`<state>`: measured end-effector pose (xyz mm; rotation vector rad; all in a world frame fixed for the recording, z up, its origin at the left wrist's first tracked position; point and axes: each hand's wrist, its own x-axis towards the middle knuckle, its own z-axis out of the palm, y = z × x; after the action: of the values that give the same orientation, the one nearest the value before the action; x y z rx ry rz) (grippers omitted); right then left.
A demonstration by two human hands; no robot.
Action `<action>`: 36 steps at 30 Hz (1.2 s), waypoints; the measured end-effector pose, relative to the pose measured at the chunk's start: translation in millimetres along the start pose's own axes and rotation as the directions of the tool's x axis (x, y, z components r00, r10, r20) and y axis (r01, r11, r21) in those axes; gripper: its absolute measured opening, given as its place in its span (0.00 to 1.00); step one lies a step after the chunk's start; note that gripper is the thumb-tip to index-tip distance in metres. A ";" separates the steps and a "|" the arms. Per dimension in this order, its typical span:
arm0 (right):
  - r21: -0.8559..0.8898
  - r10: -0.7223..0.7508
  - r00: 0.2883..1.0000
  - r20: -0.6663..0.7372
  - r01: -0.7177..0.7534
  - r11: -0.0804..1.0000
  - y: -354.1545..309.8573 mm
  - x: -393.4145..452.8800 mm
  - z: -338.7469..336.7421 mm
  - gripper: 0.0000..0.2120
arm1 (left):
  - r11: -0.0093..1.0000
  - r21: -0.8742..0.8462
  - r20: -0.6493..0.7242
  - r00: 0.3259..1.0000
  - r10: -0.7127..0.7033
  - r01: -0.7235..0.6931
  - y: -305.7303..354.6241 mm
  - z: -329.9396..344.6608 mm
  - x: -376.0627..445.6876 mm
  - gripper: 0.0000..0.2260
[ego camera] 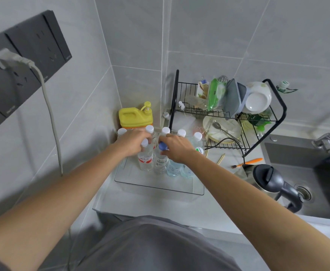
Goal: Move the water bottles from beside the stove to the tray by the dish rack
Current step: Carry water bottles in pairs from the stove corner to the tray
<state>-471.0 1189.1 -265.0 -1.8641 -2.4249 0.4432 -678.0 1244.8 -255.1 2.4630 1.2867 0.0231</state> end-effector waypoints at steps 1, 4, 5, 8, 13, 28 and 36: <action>0.003 0.002 1.000 0.005 -0.002 1.000 0.7 0.4 -0.3 0.16 | 1.000 -0.006 0.005 1.000 0.005 -0.005 -0.7 0.8 0.4 0.14; -0.006 -0.005 1.000 0.012 0.005 1.000 2.1 -0.3 0.3 0.15 | 0.999 -0.027 -0.005 1.000 0.021 -0.022 -1.1 3.1 0.6 0.14; -0.009 -0.007 1.000 0.011 0.007 1.000 2.4 -0.8 0.7 0.14 | 0.999 -0.034 -0.014 1.000 0.028 -0.028 -1.3 4.0 1.0 0.13; -0.009 -0.011 1.000 0.006 0.011 1.000 3.4 -0.7 1.4 0.14 | 0.997 -0.057 -0.032 0.999 0.042 -0.043 -2.6 5.6 0.6 0.14; 0.015 0.000 1.000 0.000 0.000 1.000 5.3 1.0 1.7 0.15 | 0.995 -0.092 -0.031 0.999 0.041 -0.044 -6.2 7.9 -0.6 0.15; 0.071 0.032 0.999 -0.039 -0.029 0.997 2.6 -11.9 -2.9 0.23 | 0.983 -0.134 -0.015 0.992 -0.126 0.123 -0.4 6.2 -7.4 0.21; 0.060 0.011 0.944 -0.331 0.009 0.998 -3.6 -42.2 -50.1 0.18 | 1.000 -0.007 -0.572 0.820 -0.025 0.026 70.2 -47.5 -16.4 0.15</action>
<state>-452.2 1157.7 -210.4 -1.7509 -2.1644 0.1800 -640.5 1209.8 -185.7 2.5293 1.5370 0.8198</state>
